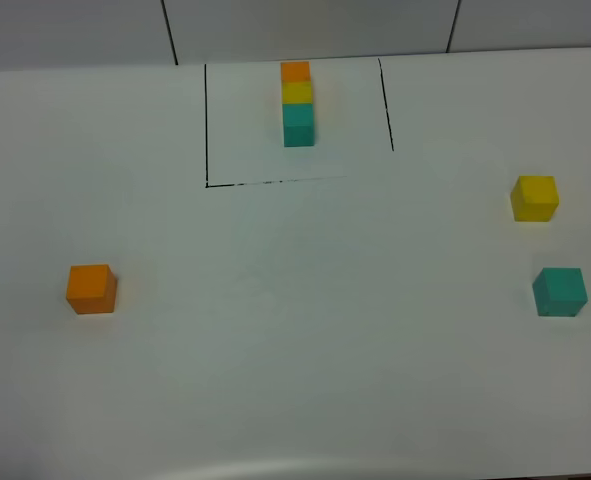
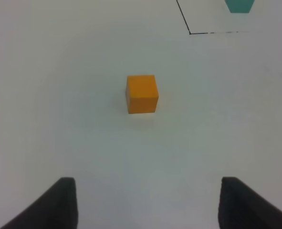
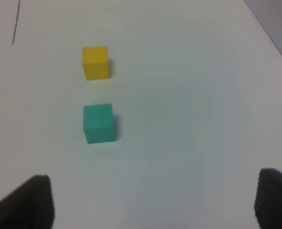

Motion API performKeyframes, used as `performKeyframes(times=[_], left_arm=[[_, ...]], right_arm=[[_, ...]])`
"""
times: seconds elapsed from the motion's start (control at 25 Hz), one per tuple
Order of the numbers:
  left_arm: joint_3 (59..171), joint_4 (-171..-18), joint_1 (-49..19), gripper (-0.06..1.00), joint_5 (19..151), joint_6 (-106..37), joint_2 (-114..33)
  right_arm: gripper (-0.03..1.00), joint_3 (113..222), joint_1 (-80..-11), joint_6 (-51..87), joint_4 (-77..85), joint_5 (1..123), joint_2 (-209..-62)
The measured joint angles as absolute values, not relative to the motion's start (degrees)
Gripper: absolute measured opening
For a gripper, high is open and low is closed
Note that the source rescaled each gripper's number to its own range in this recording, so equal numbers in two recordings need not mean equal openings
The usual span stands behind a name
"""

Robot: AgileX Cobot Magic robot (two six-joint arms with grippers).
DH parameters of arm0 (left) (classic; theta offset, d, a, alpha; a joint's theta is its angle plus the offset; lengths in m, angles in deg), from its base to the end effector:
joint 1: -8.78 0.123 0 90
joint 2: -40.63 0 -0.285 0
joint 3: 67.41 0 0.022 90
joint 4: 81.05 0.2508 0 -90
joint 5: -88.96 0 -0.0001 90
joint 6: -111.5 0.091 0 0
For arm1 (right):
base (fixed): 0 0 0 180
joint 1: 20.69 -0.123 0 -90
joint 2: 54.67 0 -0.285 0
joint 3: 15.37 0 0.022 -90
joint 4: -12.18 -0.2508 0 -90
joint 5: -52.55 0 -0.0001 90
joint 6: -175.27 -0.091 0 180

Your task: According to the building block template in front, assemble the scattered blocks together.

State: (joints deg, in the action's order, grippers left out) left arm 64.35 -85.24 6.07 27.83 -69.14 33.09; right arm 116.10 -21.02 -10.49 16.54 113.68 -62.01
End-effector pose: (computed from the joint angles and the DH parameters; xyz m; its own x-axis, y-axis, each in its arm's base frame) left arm -0.0068 -0.0055 0.2785 -0.4554 -0.0249 -0.8899 0.0831 0.9941 -0.0704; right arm -0.0065 -0.0061 0.2771 -0.4486 0.0610 -0.8917 0.0823 0.9962 0.0267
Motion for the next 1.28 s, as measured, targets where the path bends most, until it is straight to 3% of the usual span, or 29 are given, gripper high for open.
performKeyframes(times=[1.28], left_arm=[[64.4, -85.2, 6.1, 0.37, 27.8, -69.1, 33.1]], right_arm=[[0.72, 116.1, -21.0, -10.5, 16.5, 113.7, -62.0]])
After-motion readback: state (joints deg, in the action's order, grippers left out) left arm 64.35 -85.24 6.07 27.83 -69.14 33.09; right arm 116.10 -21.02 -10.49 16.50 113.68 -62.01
